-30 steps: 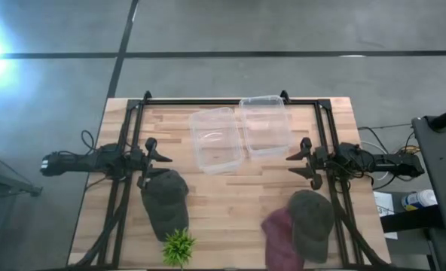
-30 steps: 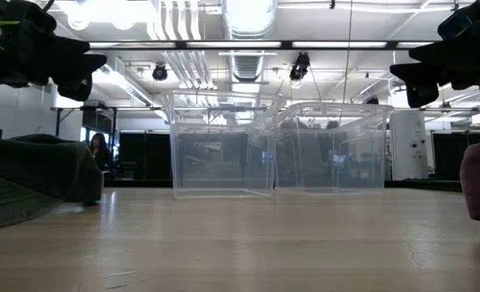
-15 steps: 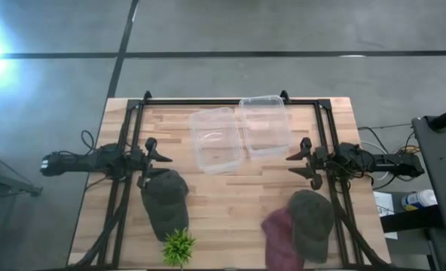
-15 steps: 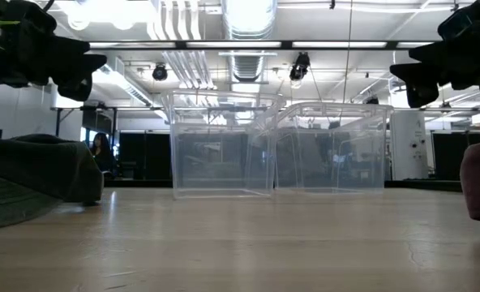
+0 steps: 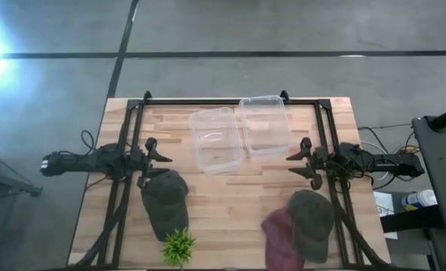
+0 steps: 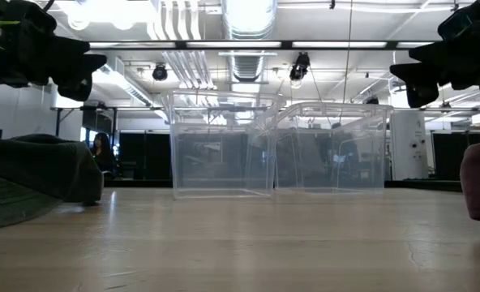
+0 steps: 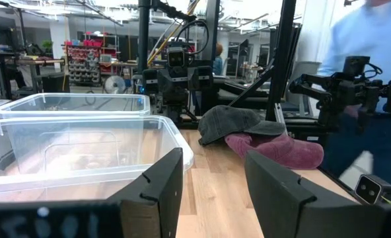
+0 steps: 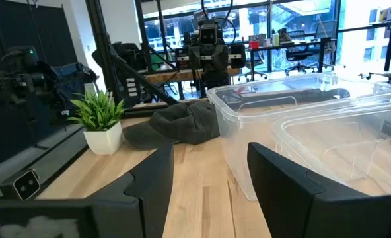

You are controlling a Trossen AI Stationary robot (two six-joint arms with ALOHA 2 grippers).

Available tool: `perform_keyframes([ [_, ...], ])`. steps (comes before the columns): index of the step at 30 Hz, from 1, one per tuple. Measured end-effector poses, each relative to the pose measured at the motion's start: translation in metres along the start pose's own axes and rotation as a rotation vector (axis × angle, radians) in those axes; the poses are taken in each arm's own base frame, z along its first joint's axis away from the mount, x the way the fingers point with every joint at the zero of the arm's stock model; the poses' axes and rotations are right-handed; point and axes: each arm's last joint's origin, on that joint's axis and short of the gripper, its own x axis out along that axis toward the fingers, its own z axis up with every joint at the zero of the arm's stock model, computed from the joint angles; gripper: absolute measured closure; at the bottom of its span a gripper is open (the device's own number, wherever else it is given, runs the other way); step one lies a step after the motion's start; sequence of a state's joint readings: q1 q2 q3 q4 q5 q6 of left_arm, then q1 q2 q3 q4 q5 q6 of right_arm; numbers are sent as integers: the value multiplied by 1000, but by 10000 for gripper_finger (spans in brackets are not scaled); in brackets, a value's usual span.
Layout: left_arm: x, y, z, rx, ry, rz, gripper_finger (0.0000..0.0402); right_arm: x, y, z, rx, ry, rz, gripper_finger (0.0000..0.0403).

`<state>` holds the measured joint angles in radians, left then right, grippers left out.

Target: Pick and place caps into container

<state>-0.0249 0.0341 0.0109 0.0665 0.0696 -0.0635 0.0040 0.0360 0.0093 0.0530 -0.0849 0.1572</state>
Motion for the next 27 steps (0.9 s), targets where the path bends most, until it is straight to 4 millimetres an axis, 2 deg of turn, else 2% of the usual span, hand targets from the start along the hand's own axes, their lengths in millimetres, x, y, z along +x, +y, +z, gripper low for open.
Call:
perform_keyframes([
  [11, 0, 0, 0, 0, 0, 0, 244, 0, 0, 1, 4, -11, 1, 213],
  [18, 0, 0, 0, 0, 0, 0, 244, 0, 1, 7, 585, -70, 27, 213],
  [22, 0, 0, 0, 0, 1, 0, 244, -1, 4, 14, 984, -81, 149, 213],
  [25, 0, 0, 0, 0, 1, 0, 244, -1, 8, 16, 1023, -40, 222, 213],
  [27, 0, 0, 0, 0, 2, 0, 244, -3, 13, 27, 1030, -41, 286, 213],
])
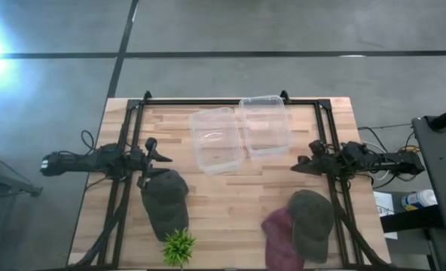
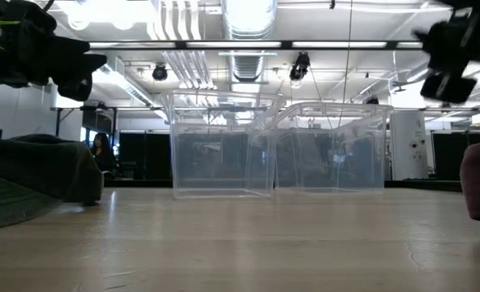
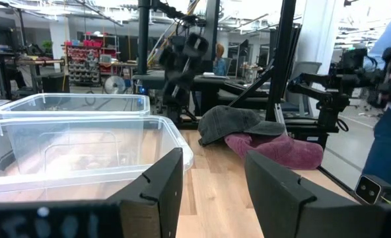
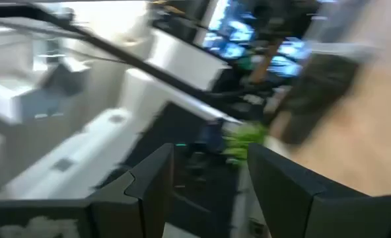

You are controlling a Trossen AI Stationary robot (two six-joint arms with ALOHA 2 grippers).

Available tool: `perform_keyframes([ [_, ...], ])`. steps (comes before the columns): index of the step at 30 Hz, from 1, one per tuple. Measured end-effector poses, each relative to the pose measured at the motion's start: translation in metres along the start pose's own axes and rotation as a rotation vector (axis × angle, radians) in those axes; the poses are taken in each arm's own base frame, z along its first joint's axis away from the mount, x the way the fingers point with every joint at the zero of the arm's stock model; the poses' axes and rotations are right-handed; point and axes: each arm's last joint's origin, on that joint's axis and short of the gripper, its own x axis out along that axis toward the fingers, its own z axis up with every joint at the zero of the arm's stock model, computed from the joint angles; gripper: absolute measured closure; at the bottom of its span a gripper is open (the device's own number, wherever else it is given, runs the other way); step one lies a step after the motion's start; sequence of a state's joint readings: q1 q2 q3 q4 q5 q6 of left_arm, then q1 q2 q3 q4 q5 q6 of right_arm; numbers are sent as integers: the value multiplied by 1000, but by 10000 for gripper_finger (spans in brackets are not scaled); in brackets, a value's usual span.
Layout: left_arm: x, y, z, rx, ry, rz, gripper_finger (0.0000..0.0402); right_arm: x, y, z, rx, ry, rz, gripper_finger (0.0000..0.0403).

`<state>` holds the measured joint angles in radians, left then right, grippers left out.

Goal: Pick and place caps into container
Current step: Put the right black cap into the right transparent container

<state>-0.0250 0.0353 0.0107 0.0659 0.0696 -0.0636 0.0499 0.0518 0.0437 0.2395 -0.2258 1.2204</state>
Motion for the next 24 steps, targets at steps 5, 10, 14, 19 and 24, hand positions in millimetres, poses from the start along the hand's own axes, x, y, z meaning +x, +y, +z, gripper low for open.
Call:
perform_keyframes([
  [5, 0, 0, 0, 0, 1, 0, 244, 3, 53, 12, -112, 33, 144, 217],
  [10, 0, 0, 0, 0, 1, 0, 244, 23, 72, 11, -136, 310, -40, 231],
  [14, 0, 0, 0, 0, 1, 0, 244, 43, 67, -1, -146, 557, -406, 233],
  [19, 0, 0, 0, 0, 1, 0, 244, 77, 70, -24, -213, 747, -782, 215],
  [24, 0, 0, 0, 0, 1, 0, 244, 106, 73, -68, -332, 893, -1086, 190],
])
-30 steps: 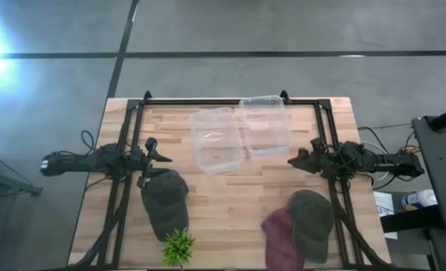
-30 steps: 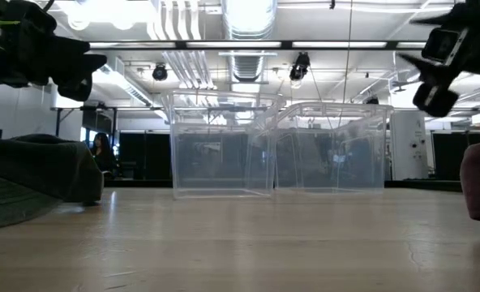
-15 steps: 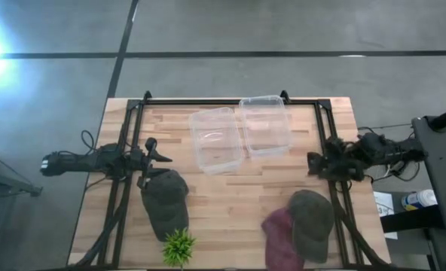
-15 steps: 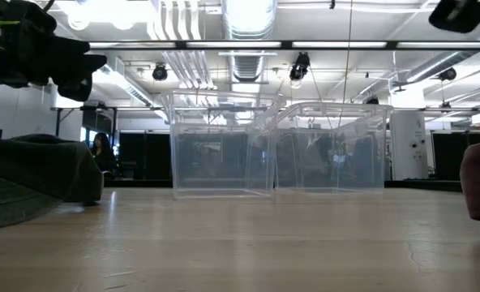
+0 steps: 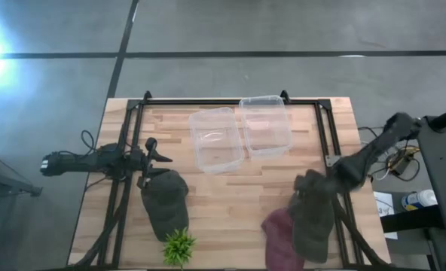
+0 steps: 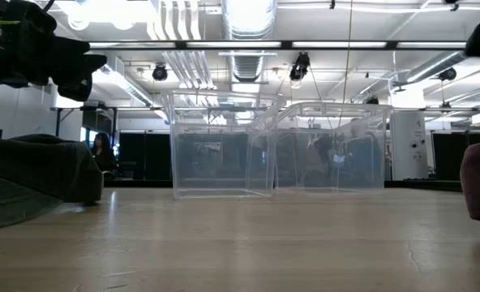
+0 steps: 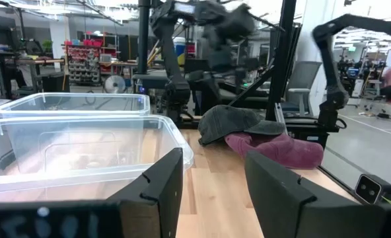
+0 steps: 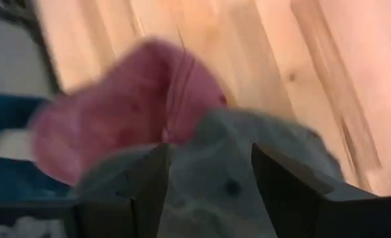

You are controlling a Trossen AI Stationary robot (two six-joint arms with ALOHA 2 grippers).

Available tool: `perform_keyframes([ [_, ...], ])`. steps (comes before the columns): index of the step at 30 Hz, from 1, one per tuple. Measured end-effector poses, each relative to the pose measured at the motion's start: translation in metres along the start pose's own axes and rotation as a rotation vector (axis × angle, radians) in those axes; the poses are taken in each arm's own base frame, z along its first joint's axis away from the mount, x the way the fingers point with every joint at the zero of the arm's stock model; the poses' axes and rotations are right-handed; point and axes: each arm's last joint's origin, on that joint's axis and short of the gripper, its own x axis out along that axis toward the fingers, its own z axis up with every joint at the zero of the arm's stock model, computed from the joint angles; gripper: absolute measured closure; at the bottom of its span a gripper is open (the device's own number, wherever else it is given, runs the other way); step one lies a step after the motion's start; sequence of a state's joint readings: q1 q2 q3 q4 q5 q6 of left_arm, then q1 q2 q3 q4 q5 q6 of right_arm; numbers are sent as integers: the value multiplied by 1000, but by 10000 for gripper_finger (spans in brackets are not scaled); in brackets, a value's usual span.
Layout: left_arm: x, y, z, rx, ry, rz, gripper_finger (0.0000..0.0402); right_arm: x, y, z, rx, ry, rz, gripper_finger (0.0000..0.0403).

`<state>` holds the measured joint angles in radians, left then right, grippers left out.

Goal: Pick and place caps into container
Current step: Put the right black cap into the right transparent container

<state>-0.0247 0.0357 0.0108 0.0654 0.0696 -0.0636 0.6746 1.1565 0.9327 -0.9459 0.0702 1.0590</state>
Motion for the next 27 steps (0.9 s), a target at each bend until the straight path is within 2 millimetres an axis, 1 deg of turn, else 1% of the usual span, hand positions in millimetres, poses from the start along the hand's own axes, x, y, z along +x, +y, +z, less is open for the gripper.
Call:
perform_keyframes([
  [3, 0, 0, 0, 0, 0, 0, 244, 9, 36, -12, -40, 83, -98, 178],
  [6, 0, 0, 0, 0, 0, 0, 244, 6, 72, -29, -84, 139, -168, 167],
  [10, 0, 0, 0, 0, -1, 0, 244, 4, 110, -58, -97, 196, -353, 156],
  [12, 0, 0, 0, 0, 0, 0, 244, 3, 129, -72, -102, 196, -394, 152],
  [14, 0, 0, 0, 0, -1, 0, 244, 8, 146, -85, -109, 195, -425, 150],
  [17, 0, 0, 0, 0, -1, 0, 244, 26, 167, -101, -127, 209, -463, 149],
  [19, 0, 0, 0, 0, -1, 0, 244, 40, 179, -108, -143, 227, -476, 149],
  [23, 0, 0, 0, 0, -1, 0, 244, 69, 196, -115, -134, 248, -561, 149],
  [27, 0, 0, 0, 0, -1, 0, 244, 88, 210, -118, -144, 229, -563, 149],
])
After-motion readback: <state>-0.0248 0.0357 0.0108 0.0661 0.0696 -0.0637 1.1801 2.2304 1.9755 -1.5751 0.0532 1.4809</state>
